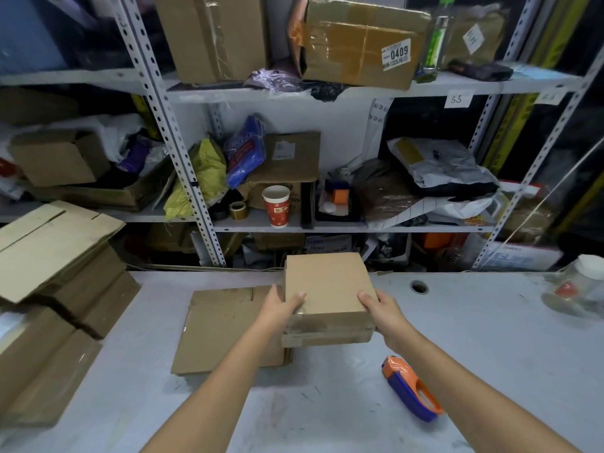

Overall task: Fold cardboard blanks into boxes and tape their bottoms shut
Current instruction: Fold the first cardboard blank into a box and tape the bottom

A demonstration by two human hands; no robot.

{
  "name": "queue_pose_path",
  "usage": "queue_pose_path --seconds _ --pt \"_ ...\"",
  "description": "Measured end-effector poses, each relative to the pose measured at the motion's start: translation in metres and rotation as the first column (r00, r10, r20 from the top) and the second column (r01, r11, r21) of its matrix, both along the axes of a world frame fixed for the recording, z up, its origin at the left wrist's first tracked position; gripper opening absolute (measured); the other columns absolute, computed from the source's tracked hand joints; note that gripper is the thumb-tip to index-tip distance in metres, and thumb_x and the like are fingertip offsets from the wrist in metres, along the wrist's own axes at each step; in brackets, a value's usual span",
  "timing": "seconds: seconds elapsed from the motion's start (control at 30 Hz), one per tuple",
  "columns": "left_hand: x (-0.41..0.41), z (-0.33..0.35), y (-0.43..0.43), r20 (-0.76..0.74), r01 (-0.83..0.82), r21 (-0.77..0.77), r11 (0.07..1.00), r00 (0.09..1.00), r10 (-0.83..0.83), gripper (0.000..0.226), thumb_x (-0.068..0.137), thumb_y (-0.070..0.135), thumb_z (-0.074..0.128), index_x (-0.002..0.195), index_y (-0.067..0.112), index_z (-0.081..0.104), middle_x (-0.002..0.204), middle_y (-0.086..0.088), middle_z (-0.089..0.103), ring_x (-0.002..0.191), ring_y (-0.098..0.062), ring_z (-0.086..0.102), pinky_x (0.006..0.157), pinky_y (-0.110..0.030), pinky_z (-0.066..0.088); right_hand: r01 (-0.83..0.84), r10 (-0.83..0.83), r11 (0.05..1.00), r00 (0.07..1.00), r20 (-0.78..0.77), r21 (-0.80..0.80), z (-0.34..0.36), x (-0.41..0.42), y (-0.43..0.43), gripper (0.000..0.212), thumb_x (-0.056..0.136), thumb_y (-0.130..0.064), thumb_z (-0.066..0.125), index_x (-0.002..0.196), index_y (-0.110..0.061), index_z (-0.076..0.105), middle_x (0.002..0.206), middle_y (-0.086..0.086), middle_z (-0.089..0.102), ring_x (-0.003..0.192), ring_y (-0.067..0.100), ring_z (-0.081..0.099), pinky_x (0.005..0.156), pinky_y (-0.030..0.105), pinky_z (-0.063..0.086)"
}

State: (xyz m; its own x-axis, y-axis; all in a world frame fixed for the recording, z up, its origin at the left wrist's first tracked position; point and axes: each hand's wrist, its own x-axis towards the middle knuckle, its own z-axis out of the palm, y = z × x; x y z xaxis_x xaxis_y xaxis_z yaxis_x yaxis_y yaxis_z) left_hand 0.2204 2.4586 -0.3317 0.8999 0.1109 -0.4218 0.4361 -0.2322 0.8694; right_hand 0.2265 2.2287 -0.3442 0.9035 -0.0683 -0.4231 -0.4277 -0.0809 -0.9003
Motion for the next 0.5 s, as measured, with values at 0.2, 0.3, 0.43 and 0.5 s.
queue_pose_path --seconds 0.2,0.3,0.43,0.5 --pt "-0.005 -0.005 0.004 0.057 -0.022 -0.03 0.999 0.998 0.024 0.061 0.087 0.03 0.076 0.137 0.009 0.047 0.132 -0.003 0.059 0.112 -0.02 0.057 0.097 -0.031 0.046 -0.128 0.127 0.992 0.968 0.218 -0.006 0.011 -0.014 0.002 0.048 0.097 -0.019 0.063 0.141 -0.025 0.044 0.124 -0.013 0.058 0.107 -0.001 0.058 0.074 0.014 0.05" --pt "-0.013 -0.006 0.009 0.133 -0.024 0.001 1.0 0.991 0.024 0.061 0.087 0.025 0.076 0.139 0.011 0.047 0.131 -0.004 0.06 0.109 -0.017 0.058 0.09 -0.026 0.047 -0.172 0.176 0.984 0.959 0.22 -0.041 0.013 -0.016 -0.001 0.058 0.093 -0.024 0.07 0.143 -0.029 0.043 0.131 -0.013 0.054 0.108 -0.003 0.056 0.07 0.015 0.051" --pt "-0.02 -0.009 0.018 0.179 0.021 -0.015 1.0 0.984 -0.018 0.062 0.087 0.02 0.076 0.141 0.013 0.046 0.13 -0.003 0.062 0.106 -0.011 0.061 0.077 -0.012 0.05 -0.136 0.142 0.99 0.966 0.215 -0.042 0.023 -0.012 0.002 0.056 0.087 -0.043 0.074 0.136 -0.035 0.049 0.127 -0.013 0.058 0.109 0.0 0.057 0.073 0.022 0.052" --pt "-0.024 -0.008 0.016 0.202 0.079 -0.008 0.997 0.976 -0.076 0.062 0.088 0.017 0.076 0.141 0.014 0.046 0.127 0.0 0.062 0.103 -0.003 0.061 0.07 -0.009 0.051 -0.107 0.111 0.994 0.976 0.187 -0.033 0.033 -0.002 0.004 0.054 0.084 -0.045 0.076 0.13 -0.033 0.05 0.121 -0.01 0.062 0.106 0.01 0.062 0.073 0.029 0.054"
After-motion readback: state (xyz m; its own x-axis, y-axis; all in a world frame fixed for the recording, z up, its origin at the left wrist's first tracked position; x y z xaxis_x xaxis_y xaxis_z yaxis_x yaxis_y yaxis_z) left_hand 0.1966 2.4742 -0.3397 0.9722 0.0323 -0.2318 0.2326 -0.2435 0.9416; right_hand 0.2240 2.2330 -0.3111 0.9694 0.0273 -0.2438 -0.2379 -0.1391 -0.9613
